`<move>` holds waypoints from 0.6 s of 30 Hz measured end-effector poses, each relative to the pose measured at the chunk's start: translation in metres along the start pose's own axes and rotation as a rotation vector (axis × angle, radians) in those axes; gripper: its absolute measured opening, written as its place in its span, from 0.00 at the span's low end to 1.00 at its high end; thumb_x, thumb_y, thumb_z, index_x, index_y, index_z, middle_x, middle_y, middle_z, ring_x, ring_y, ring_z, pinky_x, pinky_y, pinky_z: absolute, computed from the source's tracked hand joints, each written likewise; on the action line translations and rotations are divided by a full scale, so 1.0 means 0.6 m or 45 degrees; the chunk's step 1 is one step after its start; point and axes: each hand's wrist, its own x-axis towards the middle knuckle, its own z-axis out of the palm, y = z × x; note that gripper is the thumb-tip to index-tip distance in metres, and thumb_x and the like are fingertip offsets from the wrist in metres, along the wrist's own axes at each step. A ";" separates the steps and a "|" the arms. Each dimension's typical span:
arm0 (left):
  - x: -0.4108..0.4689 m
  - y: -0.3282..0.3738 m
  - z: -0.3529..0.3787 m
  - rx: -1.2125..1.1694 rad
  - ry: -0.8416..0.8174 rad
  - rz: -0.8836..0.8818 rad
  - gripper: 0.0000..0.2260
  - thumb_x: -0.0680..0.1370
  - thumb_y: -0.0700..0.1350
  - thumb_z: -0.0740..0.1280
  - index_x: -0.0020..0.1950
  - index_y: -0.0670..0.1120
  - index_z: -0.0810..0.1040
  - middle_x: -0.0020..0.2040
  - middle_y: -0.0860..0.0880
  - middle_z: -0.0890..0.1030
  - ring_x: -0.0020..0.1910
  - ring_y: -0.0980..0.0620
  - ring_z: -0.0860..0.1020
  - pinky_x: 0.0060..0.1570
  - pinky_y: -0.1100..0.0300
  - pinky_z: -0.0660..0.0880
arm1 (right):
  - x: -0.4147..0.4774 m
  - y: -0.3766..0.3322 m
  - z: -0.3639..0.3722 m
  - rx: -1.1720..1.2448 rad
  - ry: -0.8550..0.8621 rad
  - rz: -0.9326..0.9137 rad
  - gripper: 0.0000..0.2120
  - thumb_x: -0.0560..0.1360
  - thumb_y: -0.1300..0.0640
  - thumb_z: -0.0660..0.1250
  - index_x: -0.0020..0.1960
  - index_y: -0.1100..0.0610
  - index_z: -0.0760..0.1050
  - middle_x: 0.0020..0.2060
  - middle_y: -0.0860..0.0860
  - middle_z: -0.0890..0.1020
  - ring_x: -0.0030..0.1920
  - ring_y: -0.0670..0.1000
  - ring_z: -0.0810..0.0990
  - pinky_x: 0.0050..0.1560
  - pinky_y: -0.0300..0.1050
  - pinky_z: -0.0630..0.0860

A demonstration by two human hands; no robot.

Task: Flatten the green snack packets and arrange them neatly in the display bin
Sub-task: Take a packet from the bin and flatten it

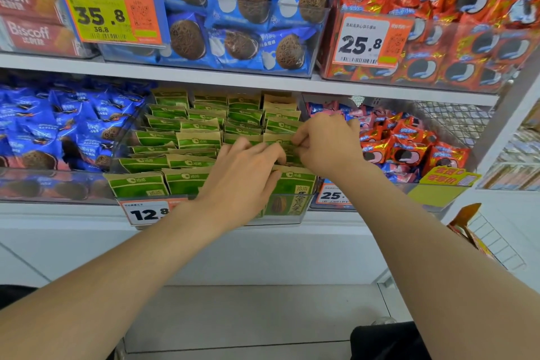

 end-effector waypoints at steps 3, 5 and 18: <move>0.002 0.000 0.000 0.024 -0.038 0.004 0.14 0.87 0.53 0.61 0.71 0.55 0.77 0.63 0.57 0.81 0.60 0.50 0.70 0.58 0.50 0.69 | 0.007 -0.007 0.004 -0.079 0.015 -0.022 0.05 0.76 0.51 0.75 0.51 0.44 0.87 0.53 0.52 0.84 0.65 0.62 0.71 0.68 0.60 0.63; 0.003 -0.002 -0.002 0.040 -0.063 0.010 0.15 0.87 0.54 0.61 0.72 0.55 0.77 0.64 0.57 0.80 0.60 0.49 0.71 0.59 0.49 0.69 | 0.013 -0.008 0.009 -0.033 0.182 -0.067 0.04 0.77 0.52 0.74 0.50 0.45 0.87 0.52 0.52 0.83 0.62 0.60 0.73 0.64 0.58 0.65; -0.008 -0.016 -0.022 -0.144 -0.016 0.001 0.16 0.83 0.47 0.68 0.71 0.49 0.81 0.71 0.52 0.73 0.69 0.51 0.74 0.71 0.52 0.73 | -0.035 0.010 -0.048 0.602 1.035 -0.358 0.05 0.85 0.61 0.64 0.57 0.62 0.77 0.48 0.53 0.83 0.44 0.52 0.79 0.42 0.44 0.74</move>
